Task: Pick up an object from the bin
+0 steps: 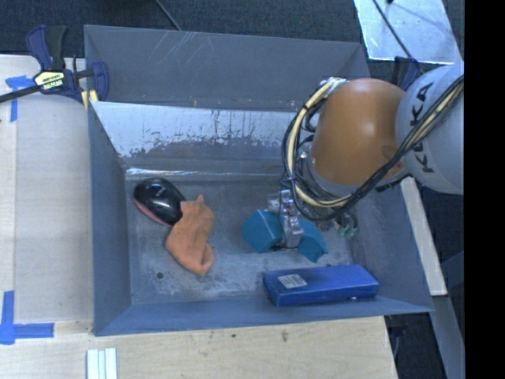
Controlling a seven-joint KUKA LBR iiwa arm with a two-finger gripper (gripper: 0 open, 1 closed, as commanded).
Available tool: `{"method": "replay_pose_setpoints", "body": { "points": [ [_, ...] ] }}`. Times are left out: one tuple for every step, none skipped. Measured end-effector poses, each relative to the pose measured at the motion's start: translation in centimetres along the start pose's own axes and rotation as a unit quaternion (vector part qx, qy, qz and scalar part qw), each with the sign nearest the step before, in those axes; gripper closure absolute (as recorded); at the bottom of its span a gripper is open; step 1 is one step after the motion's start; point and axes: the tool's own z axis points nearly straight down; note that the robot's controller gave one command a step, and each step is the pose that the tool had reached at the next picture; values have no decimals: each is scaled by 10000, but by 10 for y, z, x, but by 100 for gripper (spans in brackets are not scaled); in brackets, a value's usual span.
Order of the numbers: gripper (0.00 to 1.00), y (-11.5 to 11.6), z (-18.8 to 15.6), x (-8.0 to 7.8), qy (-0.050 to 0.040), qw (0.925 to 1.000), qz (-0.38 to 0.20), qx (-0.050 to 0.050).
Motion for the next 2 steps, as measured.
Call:
{"method": "replay_pose_setpoints", "body": {
  "points": [
    [100,1,-28,-7,-42,10000,54,4],
    [100,-9,-32,4,-6,10000,49,-2]
  ]
}}
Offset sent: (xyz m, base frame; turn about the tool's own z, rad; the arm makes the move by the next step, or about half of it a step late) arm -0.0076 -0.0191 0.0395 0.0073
